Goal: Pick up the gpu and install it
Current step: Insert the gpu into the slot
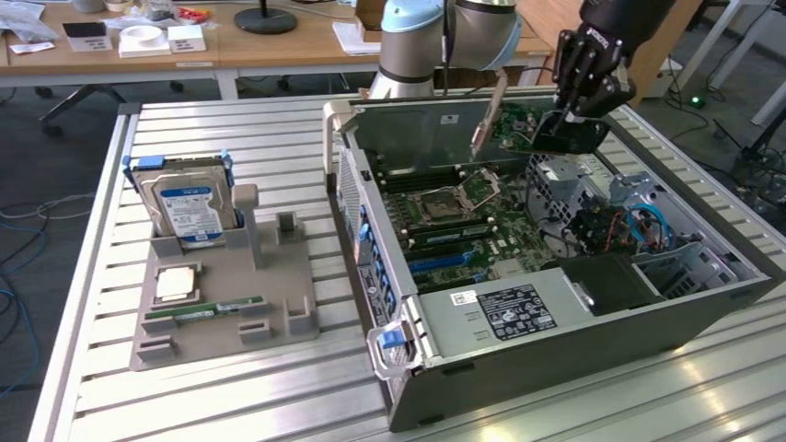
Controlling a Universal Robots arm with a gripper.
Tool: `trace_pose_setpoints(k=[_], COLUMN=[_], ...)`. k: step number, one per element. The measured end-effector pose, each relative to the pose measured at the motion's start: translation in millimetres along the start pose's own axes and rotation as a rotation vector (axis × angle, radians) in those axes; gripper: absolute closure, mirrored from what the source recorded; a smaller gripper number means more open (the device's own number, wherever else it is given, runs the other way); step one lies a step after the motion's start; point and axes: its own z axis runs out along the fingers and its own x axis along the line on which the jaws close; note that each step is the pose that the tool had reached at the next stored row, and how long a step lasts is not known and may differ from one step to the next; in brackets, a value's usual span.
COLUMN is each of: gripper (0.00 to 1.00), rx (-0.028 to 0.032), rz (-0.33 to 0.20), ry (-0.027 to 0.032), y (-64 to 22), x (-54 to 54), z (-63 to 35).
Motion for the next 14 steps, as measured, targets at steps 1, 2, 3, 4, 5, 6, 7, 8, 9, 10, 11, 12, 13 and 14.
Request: trace_pose_setpoints(k=[1, 2, 3, 4, 5, 6, 7, 8, 9, 10, 11, 12, 13, 14], gripper=[0.74, 0.74, 0.74, 0.74, 0.74, 0.74, 0.74, 0.74, 0.74, 0.74, 0.74, 0.74, 0.74, 0.74], rx=[-0.0004, -0.0008, -0.0012, -0.0016, -0.0019, -0.0023, -0.0026, -0.0030, -0.0034, -0.0038, -0.0042, -0.0046, -0.0049, -0.0053], rz=[-0.017, -0.033, -0.051, -0.067, -0.084, -0.100, -0.116, -0.133, -0.150, -0.168, -0.185, -0.202, -0.219, -0.236], ry=[0.0010, 0.0019, 0.0029, 0.0039, 0.0049, 0.0058, 0.0068, 0.0077, 0.0088, 0.0099, 0.0110, 0.0121, 0.0131, 0.0142], y=[0.0, 0.0, 0.0, 0.0, 0.0, 0.0, 0.0, 0.0, 0.0, 0.0, 0.0, 0.0, 0.0, 0.0], x=[0.0, 0.0, 0.0, 0.0, 0.0, 0.0, 0.0, 0.0, 0.0, 0.0, 0.0, 0.0, 0.0, 0.0], z=[0.0, 0.1, 0.1, 0.2, 0.2, 0.3, 0.3, 0.3, 0.4, 0.4, 0.4, 0.4, 0.5, 0.5])
